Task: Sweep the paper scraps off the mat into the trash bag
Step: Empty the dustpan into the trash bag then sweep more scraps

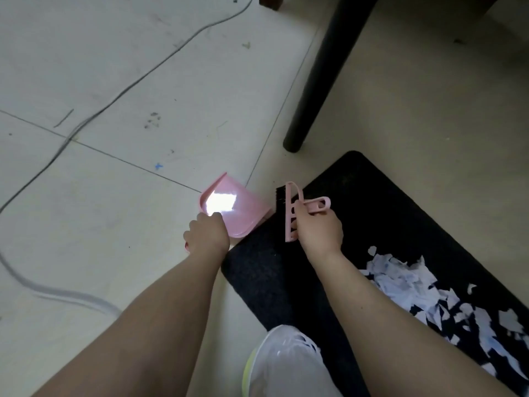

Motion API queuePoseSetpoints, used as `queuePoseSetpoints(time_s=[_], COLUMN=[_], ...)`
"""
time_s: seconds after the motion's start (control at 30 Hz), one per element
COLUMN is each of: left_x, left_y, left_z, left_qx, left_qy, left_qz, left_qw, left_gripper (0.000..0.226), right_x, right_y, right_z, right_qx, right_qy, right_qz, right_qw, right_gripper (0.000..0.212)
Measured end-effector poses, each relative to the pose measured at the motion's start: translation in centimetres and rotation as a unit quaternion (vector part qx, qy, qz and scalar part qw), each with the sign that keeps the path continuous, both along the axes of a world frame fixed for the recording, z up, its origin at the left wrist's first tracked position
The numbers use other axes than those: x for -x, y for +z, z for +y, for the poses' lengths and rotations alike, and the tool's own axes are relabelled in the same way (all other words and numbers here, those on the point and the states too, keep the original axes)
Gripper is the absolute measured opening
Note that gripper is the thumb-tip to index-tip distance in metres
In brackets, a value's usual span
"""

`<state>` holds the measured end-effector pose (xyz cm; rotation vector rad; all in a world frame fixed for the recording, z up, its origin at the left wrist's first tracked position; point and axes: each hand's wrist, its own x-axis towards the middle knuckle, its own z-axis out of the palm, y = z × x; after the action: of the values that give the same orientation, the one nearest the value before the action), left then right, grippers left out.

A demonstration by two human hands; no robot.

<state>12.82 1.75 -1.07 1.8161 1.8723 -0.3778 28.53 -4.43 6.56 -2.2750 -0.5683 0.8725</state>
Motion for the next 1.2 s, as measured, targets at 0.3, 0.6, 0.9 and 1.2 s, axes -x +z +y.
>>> queuePoseSetpoints(time_s=[0.3, 0.6, 0.9, 1.2], left_x=[-5.0, -12.8, -17.4, -17.9], left_y=[2.8, 2.4, 1.1, 0.9], left_z=[-1.4, -4.6, -7.2, -7.7], left_qx=[-0.073, -0.068, -0.064, -0.045], left_qy=[-0.219, -0.458, -0.498, -0.499], left_qz=[0.008, 0.052, 0.078, 0.106], left_qw=[0.973, 0.885, 0.861, 0.859], left_gripper=[0.031, 0.037, 0.039, 0.040], right_x=[-6.0, -14.9, -18.4, -17.7], right_y=[3.1, 2.0, 0.6, -3.2], right_z=[-5.1, -14.3, -18.7, -17.7], right_qx=[-0.044, 0.002, 0.133, 0.183], right_qy=[-0.103, -0.228, -0.222, -0.113], right_qz=[-0.038, -0.113, -0.236, -0.153], right_qw=[0.993, 0.967, 0.937, 0.965], right_gripper=[0.023, 0.039, 0.042, 0.045])
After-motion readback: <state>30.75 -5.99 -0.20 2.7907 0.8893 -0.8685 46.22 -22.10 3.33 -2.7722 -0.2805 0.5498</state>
